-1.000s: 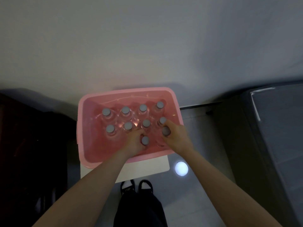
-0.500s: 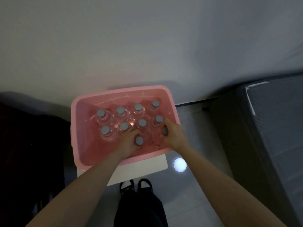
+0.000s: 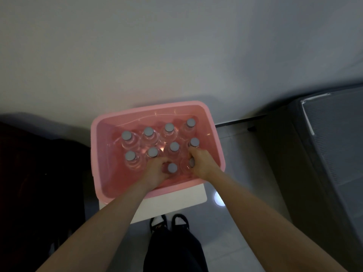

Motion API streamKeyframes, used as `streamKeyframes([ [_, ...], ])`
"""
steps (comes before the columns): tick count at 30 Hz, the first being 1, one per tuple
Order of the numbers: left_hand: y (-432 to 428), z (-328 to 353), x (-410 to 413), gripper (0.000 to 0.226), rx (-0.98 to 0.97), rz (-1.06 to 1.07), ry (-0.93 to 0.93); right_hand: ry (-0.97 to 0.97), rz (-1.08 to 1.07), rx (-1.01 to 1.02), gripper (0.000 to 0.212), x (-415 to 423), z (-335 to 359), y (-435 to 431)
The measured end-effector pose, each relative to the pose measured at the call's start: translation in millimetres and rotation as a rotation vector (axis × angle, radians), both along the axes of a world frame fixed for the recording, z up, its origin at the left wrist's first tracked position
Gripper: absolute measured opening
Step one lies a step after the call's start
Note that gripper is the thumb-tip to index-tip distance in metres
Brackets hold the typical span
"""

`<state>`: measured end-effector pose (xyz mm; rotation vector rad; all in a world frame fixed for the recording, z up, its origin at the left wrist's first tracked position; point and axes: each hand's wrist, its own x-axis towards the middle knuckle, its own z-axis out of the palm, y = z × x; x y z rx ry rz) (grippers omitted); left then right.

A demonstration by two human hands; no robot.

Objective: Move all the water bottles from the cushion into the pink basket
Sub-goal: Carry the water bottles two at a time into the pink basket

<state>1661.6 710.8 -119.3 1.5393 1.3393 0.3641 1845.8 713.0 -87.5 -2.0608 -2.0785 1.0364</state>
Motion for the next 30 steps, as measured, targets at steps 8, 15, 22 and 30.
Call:
streamKeyframes([
  [8,0.8,-4.4,-1.0,0.040,0.043,-0.031,-0.011,-0.051,-0.039,-0.025,0.012,-3.9,-10.2,-1.0],
  [15,2.2,-2.4,0.5,0.043,0.131,-0.102,0.059,-0.084,-0.067,-0.073,0.036,-4.4,-10.1,0.1],
  [22,1.8,0.9,-5.7,0.046,0.088,-0.119,0.013,-0.082,-0.067,-0.134,0.046,1.7,1.5,-0.2],
  [30,20.1,100.6,-27.9,0.033,0.049,0.123,-0.167,0.064,-0.178,0.287,0.031,2.8,99.1,20.2],
])
